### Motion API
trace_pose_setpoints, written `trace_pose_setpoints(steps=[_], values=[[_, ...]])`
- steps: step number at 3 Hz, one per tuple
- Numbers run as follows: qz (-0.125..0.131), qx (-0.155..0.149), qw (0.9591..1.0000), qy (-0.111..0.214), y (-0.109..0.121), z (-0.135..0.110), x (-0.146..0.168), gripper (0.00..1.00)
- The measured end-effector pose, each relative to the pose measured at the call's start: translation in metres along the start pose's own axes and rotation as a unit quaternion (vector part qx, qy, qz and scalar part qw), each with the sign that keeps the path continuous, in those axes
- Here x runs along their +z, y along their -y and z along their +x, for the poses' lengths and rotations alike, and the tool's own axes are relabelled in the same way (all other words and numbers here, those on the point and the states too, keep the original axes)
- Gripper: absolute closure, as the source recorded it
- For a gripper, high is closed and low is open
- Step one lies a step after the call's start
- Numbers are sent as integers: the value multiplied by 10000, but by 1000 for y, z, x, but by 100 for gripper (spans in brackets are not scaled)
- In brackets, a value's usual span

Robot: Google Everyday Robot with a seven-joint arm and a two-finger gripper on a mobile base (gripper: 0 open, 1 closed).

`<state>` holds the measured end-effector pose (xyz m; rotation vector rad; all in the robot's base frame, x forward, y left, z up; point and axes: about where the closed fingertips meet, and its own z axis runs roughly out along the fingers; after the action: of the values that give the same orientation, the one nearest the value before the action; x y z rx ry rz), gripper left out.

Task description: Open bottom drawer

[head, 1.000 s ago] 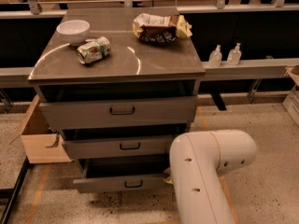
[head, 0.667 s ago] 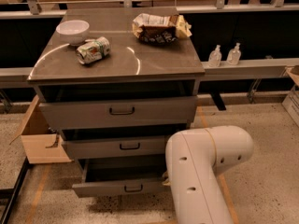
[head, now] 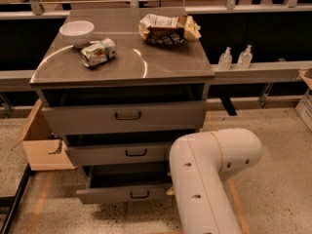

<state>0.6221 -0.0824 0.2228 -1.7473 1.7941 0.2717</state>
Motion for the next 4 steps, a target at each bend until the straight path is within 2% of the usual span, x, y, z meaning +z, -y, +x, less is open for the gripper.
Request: trace_pose_setpoints(steps=[1,4], values=[[-1,56,10000,-52,2,1,-8,2],[273,-22,9990,-343,26,8,-38,70]])
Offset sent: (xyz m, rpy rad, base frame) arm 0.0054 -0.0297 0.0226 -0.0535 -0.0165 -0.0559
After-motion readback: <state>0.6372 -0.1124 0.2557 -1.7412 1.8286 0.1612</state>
